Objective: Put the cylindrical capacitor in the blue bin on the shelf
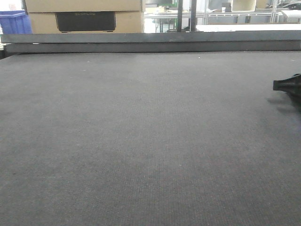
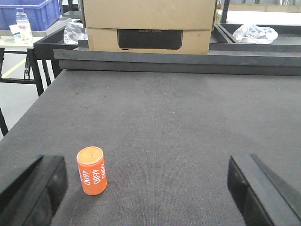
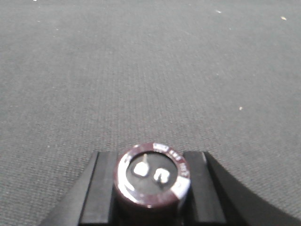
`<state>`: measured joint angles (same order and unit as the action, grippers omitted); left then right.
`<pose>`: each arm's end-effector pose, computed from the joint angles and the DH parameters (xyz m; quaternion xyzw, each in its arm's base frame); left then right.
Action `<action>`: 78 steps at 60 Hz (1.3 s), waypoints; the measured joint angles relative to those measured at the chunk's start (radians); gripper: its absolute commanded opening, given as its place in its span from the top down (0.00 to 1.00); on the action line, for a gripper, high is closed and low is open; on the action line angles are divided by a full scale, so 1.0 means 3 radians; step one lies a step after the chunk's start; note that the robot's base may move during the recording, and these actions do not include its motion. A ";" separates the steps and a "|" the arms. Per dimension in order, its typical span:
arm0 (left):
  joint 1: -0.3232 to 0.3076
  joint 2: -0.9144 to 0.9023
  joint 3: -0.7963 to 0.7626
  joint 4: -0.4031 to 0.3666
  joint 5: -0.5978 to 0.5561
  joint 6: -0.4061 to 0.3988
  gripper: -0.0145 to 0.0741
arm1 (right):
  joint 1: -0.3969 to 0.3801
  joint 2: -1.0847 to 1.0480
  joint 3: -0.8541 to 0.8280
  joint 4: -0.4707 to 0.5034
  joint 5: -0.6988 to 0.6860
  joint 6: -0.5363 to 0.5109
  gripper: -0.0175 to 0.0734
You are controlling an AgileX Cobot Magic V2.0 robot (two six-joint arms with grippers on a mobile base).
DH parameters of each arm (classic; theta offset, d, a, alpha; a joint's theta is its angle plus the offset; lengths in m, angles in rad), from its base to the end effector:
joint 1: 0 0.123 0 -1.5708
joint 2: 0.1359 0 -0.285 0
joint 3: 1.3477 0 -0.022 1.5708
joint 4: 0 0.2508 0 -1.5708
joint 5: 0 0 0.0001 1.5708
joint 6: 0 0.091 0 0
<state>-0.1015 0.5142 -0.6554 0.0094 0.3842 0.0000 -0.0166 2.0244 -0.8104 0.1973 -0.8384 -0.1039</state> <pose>0.1018 -0.0100 0.3595 0.0407 0.7589 -0.0288 0.6493 0.3718 -0.0194 0.1163 0.0617 0.8009 -0.0551 0.5930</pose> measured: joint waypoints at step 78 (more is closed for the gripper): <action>0.0393 0.4275 -0.0066 -0.0477 -0.3886 0.0000 0.16 | 0.0000 -0.2404 -0.0008 -0.0163 0.1694 0.0000 0.99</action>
<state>0.0164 1.7968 -0.6753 -0.1337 -0.7817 0.0000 -0.0166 1.3031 -0.8128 0.1484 -0.3303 -0.1039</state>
